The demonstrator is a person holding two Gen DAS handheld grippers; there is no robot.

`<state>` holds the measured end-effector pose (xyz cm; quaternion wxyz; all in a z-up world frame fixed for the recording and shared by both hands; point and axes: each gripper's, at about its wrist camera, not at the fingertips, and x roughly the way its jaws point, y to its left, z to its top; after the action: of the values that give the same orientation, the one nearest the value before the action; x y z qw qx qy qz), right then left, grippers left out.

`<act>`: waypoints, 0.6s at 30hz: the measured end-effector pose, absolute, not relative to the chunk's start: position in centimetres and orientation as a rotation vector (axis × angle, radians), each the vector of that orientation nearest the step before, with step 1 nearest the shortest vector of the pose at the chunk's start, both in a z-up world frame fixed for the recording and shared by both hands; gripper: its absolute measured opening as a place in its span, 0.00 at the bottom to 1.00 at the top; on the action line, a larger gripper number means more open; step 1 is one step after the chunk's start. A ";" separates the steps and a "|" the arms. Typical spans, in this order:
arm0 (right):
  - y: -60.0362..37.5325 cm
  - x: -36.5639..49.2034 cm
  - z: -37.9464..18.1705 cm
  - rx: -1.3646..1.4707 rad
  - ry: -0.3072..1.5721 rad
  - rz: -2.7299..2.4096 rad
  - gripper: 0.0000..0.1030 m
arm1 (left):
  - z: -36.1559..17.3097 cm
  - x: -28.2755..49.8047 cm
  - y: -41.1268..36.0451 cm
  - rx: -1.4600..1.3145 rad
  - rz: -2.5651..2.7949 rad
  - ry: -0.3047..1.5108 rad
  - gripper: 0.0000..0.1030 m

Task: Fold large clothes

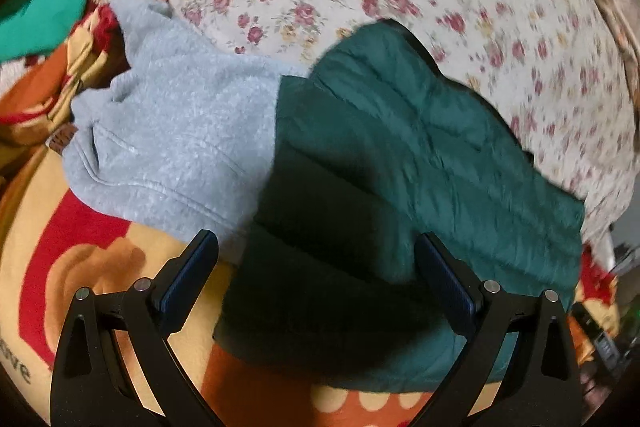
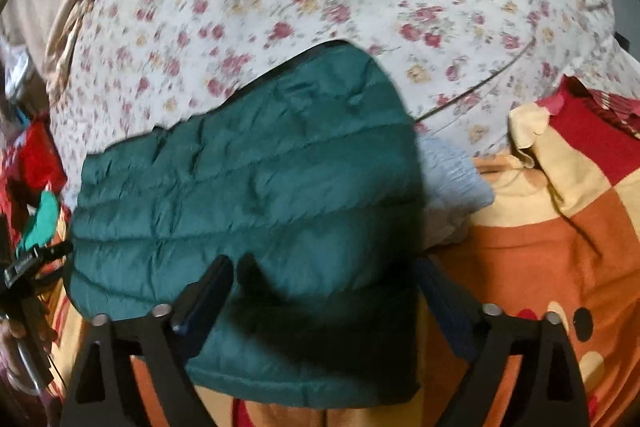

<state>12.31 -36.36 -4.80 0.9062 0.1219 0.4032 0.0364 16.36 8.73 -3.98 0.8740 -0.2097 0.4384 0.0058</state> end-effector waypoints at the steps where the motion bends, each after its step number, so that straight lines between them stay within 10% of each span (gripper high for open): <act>1: -36.9 12.6 -4.9 0.274 0.837 0.074 0.92 | -4.2 16.7 9.3 -0.469 0.003 0.922 0.97; 18: -39.7 19.7 -9.7 0.469 0.907 0.271 1.00 | -9.6 22.1 11.3 -0.770 -0.198 1.017 1.00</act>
<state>19.67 -39.71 -9.68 0.8637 0.2237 0.4326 0.1295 22.08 11.27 -9.58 0.7988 -0.3589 0.4740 -0.0922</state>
